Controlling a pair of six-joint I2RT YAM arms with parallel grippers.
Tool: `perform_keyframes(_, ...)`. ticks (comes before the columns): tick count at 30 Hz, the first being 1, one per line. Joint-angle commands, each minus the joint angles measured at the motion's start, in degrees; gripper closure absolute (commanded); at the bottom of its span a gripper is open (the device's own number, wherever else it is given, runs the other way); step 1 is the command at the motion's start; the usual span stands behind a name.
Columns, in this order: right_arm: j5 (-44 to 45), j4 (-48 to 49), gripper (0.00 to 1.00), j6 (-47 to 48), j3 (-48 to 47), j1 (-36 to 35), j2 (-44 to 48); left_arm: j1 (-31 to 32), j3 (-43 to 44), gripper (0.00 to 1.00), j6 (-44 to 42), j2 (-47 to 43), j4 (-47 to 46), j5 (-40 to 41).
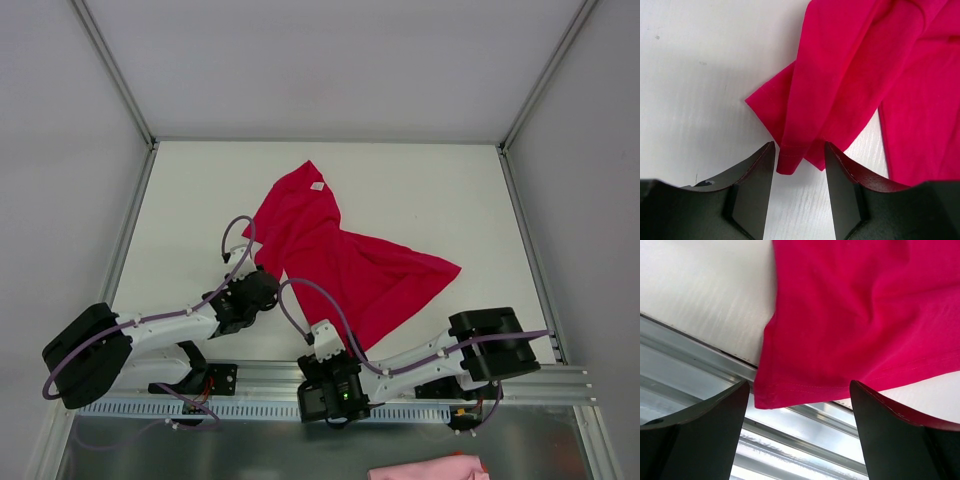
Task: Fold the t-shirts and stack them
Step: Flatten out the tshirt
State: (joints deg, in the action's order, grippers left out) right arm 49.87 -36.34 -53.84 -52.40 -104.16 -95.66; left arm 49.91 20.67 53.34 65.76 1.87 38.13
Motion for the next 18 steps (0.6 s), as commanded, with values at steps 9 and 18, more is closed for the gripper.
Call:
perform_keyframes(9, -0.8, 3.3, 0.13, 1.9, -0.8, -0.4, -1.3, 0.4, 0.3, 0.77, -0.5, 0.8, -1.6, 1.1)
perform_keyframes(18, -2.3, 5.9, 0.13, 2.7, -0.9, 0.1, -3.7, 0.4, 0.7, 0.92, -0.7, 0.9, -1.3, 1.2)
